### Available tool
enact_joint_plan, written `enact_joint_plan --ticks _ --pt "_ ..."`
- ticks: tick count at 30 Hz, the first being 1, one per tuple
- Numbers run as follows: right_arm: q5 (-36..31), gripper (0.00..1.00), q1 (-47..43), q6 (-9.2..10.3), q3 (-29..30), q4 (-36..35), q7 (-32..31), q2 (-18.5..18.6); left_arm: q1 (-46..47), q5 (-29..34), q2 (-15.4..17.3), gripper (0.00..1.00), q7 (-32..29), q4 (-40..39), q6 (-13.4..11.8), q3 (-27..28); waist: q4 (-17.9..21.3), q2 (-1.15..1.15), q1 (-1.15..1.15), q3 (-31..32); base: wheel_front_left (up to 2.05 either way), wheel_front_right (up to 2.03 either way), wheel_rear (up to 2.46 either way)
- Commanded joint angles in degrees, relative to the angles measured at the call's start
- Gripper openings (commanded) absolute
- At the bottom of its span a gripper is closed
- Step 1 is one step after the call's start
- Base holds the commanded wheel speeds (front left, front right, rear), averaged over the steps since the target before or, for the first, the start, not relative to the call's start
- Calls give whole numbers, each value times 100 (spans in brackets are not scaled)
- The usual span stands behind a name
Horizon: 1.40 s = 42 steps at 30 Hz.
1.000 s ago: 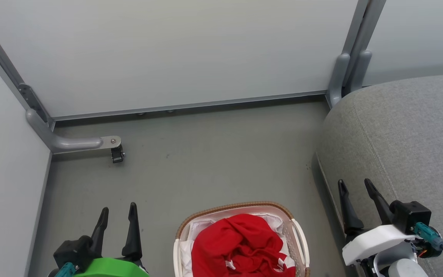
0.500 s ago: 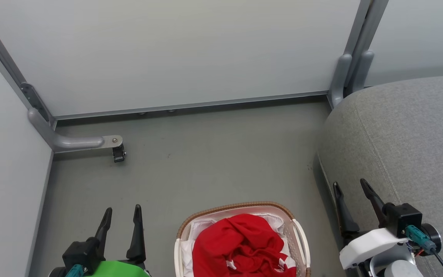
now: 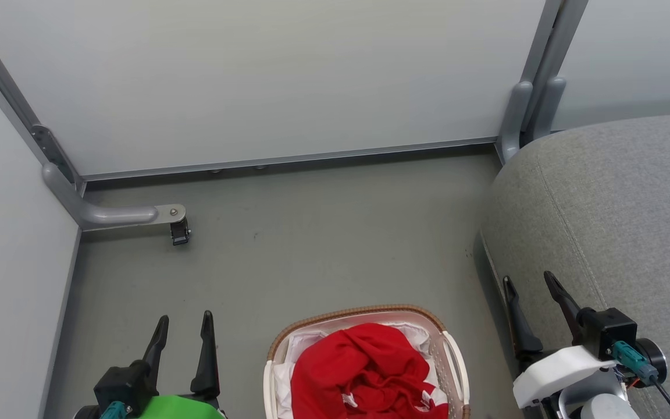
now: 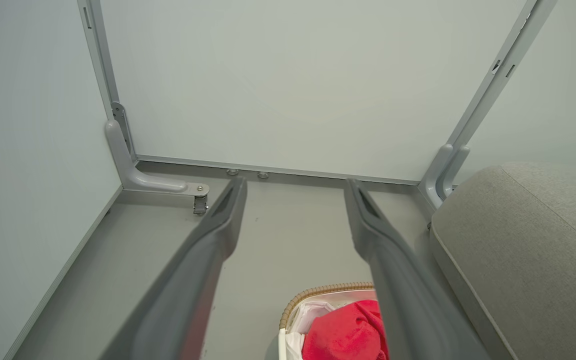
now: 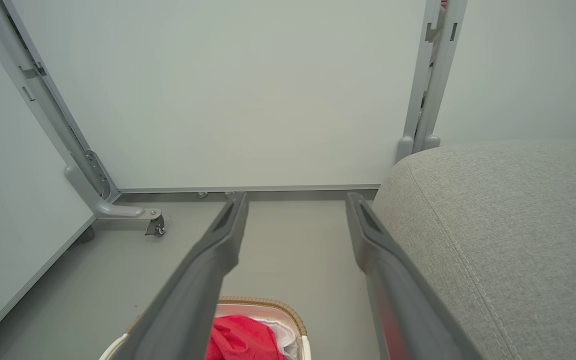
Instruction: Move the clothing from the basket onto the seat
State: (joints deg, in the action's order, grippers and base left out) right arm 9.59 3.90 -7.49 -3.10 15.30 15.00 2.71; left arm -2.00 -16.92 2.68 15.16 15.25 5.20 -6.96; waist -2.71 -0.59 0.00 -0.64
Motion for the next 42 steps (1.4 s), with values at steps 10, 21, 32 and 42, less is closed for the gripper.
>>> enact_joint_plan --ticks 10,21,32,42 --pt "7 100 -50 0 43 -16 29 32 -46 21 38 100 0 -34 -13 11 15 59 0 -59 0 0 0" --pt "-99 100 316 0 137 -255 28 33 489 311 37 100 -1 -20 61 -185 81 59 0 -721 0 0 0" --pt "-374 100 1056 0 357 -682 28 30 2049 634 35 100 -2 603 152 -566 307 59 0 -2276 0 0 0" --pt "-247 100 1624 1 381 -886 28 26 3092 1060 37 100 -2 2096 196 -1474 643 59 0 -3458 0 0 0"
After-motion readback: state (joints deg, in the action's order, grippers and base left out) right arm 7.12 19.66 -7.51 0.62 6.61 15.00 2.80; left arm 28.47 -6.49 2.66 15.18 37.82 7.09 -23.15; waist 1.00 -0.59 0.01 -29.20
